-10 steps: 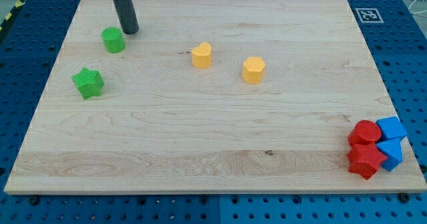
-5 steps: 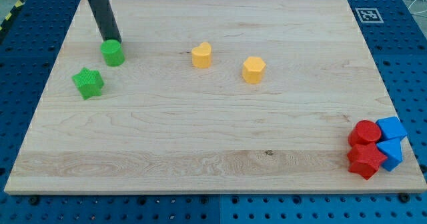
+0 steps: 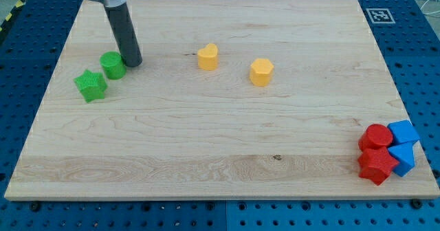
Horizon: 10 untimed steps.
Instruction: Push green circle towards green star
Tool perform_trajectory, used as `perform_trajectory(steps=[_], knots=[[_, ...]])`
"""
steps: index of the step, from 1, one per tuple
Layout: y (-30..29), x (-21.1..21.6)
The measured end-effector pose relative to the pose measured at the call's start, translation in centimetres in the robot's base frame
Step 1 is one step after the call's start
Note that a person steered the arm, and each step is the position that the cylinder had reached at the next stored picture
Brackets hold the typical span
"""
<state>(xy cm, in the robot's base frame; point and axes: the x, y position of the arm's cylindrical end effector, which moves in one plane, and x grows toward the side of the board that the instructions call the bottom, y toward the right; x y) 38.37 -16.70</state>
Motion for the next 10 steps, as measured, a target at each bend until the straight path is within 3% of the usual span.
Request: perform_trajectory(steps=[10], knots=[[-1.8, 1.7]])
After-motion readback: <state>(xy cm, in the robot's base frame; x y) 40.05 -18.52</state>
